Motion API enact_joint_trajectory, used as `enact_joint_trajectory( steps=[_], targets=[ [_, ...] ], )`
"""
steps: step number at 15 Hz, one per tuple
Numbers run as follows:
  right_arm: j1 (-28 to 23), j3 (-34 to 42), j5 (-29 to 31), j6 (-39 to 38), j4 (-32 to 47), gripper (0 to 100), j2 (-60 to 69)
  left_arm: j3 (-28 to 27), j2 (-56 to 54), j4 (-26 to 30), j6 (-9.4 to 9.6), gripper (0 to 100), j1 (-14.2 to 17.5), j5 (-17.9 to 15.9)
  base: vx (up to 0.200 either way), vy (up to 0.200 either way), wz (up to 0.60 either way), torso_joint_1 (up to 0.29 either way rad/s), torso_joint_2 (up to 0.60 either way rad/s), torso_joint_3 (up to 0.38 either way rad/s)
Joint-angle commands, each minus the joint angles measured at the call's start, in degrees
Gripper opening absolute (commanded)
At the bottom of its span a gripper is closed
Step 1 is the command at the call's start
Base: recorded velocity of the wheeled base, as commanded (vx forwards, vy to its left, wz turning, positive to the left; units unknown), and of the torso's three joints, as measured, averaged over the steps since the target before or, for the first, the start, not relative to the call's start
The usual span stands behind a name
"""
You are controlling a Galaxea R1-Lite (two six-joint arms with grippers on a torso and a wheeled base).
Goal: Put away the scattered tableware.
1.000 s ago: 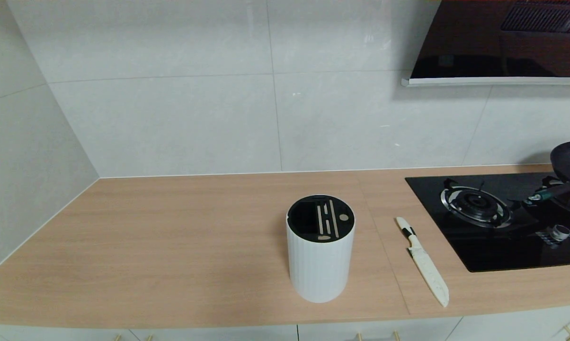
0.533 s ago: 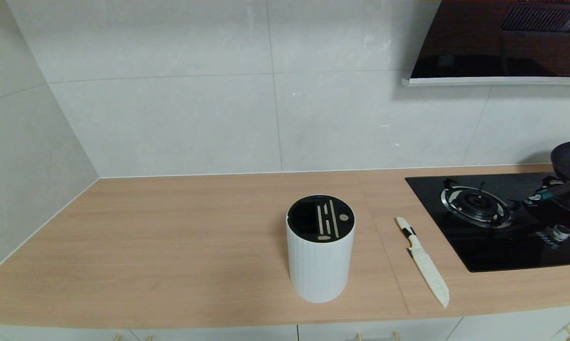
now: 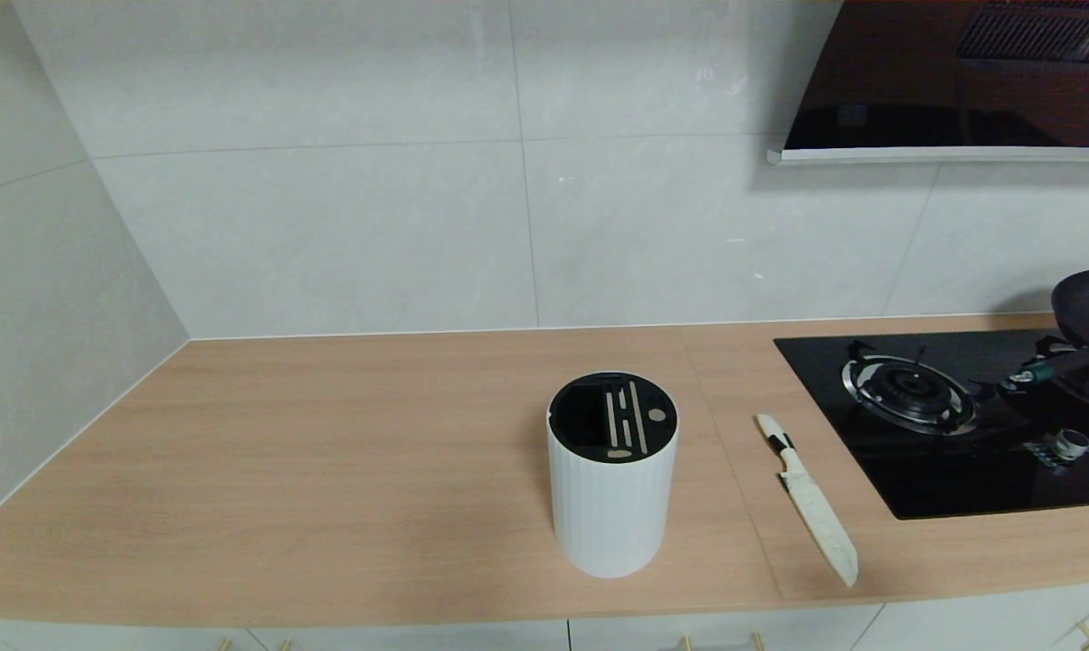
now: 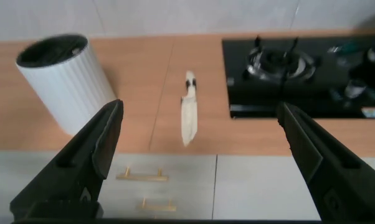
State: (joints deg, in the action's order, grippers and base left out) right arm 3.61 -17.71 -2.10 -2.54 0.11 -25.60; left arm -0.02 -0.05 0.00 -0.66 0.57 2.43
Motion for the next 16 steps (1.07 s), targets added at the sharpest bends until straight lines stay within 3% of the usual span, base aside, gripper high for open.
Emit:
enact_joint_trajectory(
  steps=[1,5,10,16],
  targets=[
    [0.4,-6.5,-0.7,0.3,-0.5,100,-15.6,0.0,0.0,0.0,-0.04,100,0.0,0.0,0.000,0.000,0.00,0.000,0.00,0.000],
    [1.1,-9.7,-0.8,1.4,-1.5,100,-27.0,0.0,0.0,0.0,-0.04,100,0.0,0.0,0.000,0.000,0.00,0.000,0.00,0.000],
    [1.8,-9.7,-0.6,1.5,-14.4,100,-41.7,0.0,0.0,0.0,-0.13,100,0.0,0.0,0.000,0.000,0.00,0.000,0.00,0.000],
    [1.8,-9.7,-0.4,1.5,-24.3,100,-54.7,0.0,0.0,0.0,-0.22,100,0.0,0.0,0.000,0.000,0.00,0.000,0.00,0.000]
  ],
)
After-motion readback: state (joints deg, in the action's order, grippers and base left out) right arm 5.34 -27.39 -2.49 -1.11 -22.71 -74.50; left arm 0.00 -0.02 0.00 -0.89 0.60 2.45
